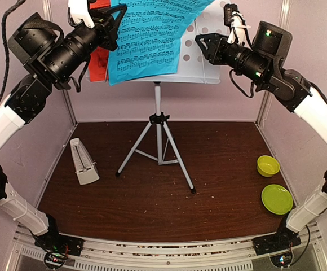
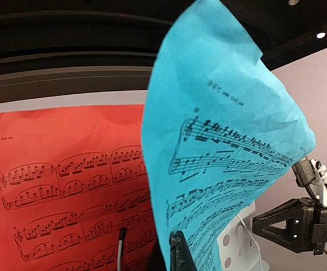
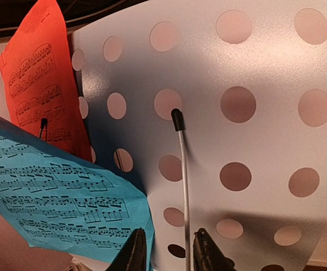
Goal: Set up the instrument practice props
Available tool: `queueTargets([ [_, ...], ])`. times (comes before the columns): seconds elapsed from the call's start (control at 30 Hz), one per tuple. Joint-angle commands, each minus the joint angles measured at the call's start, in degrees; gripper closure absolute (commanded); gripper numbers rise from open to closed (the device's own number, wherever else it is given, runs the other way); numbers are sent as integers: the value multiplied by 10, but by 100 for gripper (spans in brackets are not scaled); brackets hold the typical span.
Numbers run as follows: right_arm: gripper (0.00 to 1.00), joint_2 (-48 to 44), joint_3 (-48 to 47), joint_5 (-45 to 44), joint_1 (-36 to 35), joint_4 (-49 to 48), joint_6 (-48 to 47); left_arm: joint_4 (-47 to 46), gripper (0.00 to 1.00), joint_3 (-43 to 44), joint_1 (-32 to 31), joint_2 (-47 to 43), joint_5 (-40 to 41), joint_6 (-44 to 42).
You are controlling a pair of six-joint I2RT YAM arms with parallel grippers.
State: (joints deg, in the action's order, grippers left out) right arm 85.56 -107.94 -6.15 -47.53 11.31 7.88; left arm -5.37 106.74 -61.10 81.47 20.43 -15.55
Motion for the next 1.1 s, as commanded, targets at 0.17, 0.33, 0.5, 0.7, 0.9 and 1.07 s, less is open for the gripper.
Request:
queueTargets([
  [0.17,77,28,-45,-20,2,2,-11,-61,100,24,5,12,55,8],
  [0.33,88,37,-54,-21,2,1,-14,-69,100,24,5,14,58,5],
  [0.5,100,44,-61,-25,2,6,-23,-76,100,23,5,17,71,5],
  [0.7,100,25,-20,-19,2,-28,-44,-84,100,25,6,20,86,-3],
  [0.9,100,9,7,-17,2,-53,-59,-94,100,25,7,25,92,-7],
  [1.07,98,23,-19,-28,2,-25,-50,-97,100,27,9,28,86,-6],
])
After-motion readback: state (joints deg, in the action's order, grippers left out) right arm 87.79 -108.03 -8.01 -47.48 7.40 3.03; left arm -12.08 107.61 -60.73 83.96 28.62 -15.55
